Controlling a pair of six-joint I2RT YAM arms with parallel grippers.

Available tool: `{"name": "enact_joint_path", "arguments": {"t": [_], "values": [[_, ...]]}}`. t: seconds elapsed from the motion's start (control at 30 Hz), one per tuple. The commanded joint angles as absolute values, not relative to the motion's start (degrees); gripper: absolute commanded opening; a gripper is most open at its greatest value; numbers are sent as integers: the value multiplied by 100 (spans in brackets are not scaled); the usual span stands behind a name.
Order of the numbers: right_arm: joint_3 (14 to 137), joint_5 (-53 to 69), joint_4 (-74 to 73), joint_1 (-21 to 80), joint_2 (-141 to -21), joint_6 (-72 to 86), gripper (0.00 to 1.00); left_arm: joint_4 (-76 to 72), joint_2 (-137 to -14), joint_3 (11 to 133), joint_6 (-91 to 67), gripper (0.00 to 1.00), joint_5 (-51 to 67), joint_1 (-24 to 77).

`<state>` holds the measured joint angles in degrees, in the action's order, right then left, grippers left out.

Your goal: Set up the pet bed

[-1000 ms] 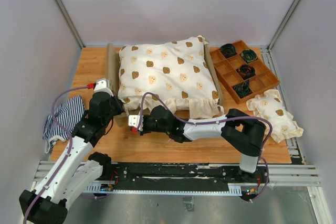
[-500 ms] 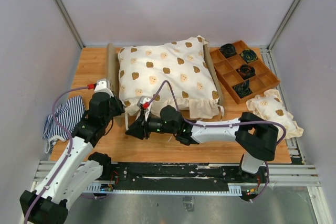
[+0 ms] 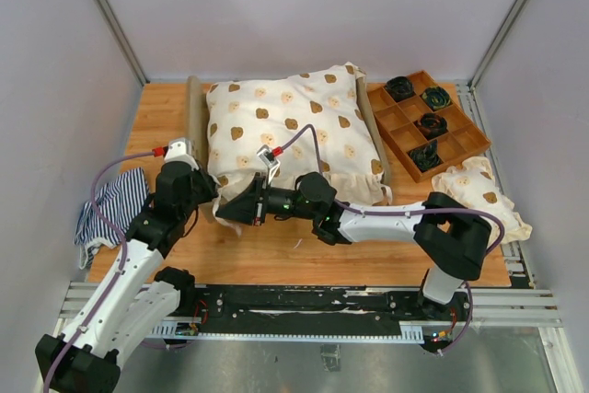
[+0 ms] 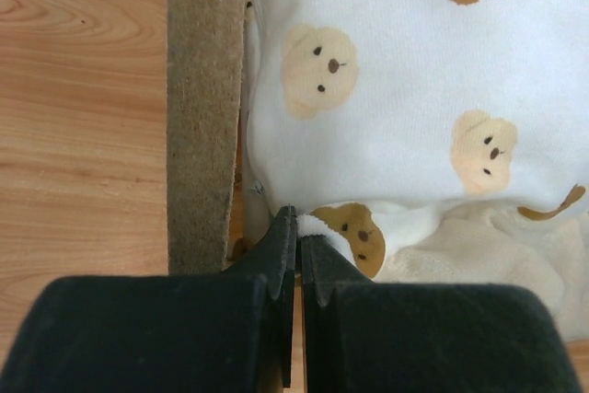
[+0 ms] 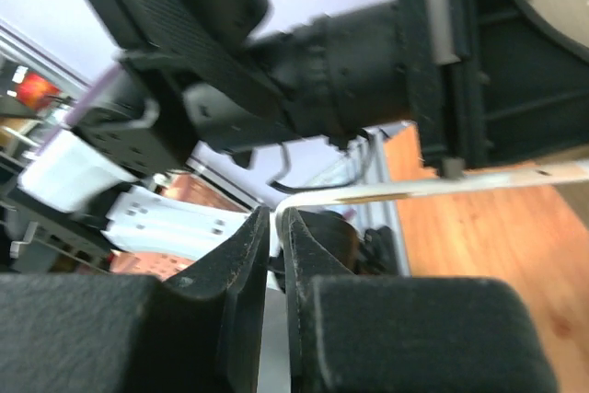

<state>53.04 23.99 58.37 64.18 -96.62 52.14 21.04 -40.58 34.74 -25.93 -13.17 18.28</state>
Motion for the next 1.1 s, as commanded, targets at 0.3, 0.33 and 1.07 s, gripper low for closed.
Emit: {"name": "enact_joint_path", "arguments": {"t": [0.3, 0.33, 1.07], "values": [[5578, 2312, 5003, 6436, -8858, 4909, 32, 1977, -4175, 3364, -2536, 0, -1446, 1678], [5410, 2169, 4727, 6434, -8763, 4419, 34, 1976, -4175, 3362, -2530, 0, -1450, 1674], [6242, -1565, 2423, 6589, -9665, 260, 45, 1912, -4224, 3360, -2544, 0, -1337, 1670]]}}
